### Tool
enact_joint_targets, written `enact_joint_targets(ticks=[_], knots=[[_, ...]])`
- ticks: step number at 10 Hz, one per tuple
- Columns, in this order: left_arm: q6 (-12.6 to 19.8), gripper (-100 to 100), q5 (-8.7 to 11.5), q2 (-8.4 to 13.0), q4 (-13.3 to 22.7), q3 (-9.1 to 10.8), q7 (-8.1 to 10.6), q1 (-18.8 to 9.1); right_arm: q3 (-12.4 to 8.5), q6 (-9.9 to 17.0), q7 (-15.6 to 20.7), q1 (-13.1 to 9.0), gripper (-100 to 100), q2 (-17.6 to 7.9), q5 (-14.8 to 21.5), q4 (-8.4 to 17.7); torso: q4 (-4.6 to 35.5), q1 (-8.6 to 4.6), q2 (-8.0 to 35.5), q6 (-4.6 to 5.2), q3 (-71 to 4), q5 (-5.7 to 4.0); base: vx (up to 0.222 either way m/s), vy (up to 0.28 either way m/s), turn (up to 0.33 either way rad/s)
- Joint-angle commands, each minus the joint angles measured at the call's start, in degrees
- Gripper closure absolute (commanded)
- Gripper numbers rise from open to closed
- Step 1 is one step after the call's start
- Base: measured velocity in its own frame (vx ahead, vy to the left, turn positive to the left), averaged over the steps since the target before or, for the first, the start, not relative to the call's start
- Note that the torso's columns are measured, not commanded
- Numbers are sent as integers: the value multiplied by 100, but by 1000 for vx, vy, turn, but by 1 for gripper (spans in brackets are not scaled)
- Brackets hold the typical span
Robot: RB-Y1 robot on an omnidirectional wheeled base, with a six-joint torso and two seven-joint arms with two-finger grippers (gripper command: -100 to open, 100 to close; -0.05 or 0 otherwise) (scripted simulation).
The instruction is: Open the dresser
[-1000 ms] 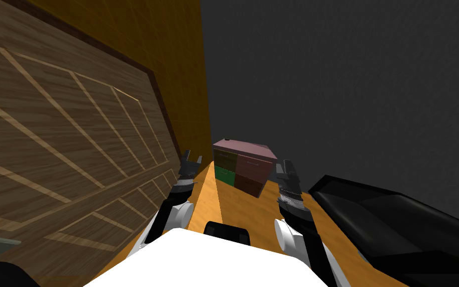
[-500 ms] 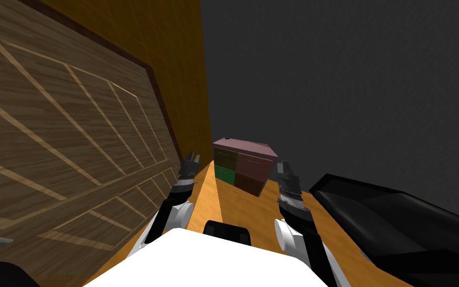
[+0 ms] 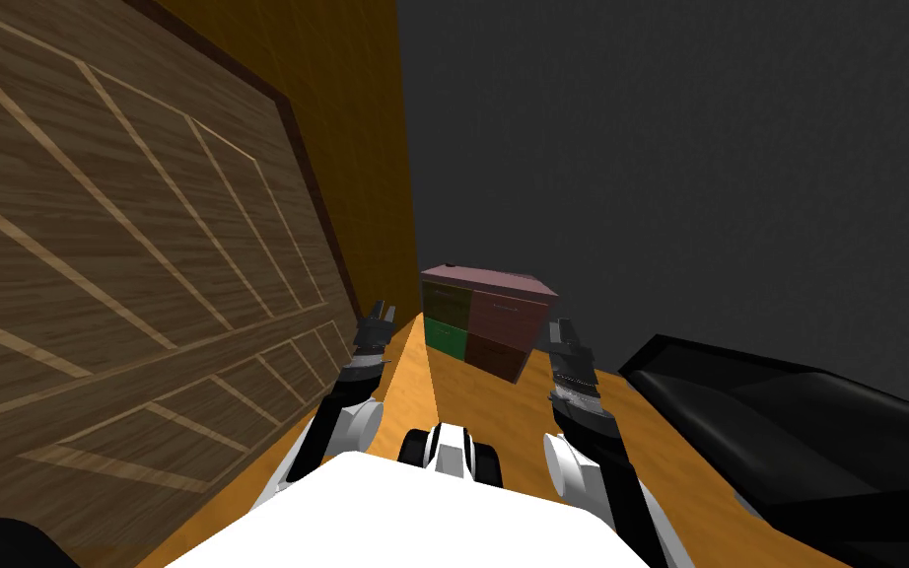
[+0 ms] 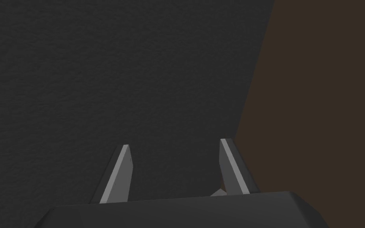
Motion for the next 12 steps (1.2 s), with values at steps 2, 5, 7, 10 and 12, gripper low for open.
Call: enact_joint_targets(ticks=[2,5,7,10,12], knots=[[1,0,0,0,3,0,0,1,25,198,154,-45,-100,-493,242,102,244,6,242,0,-509,2,23,31,42],[1,0,0,0,3,0,0,1,69,535,420,-117,-100,-809,660,255,267,4,264,0,-540,1,41,49,56],[1,0,0,0,3,-1,0,1,108,833,657,-180,-100,-953,1013,383,266,6,259,0,-543,1,71,73,83],[1,0,0,0,3,0,0,1,154,1181,936,-253,-100,-1065,1471,527,270,-7,273,2,-534,-1,57,64,61],[1,0,0,0,3,-1,0,1,179,1372,1090,-292,-100,-1113,1712,605,268,1,265,-1,-539,-1,60,56,74]])
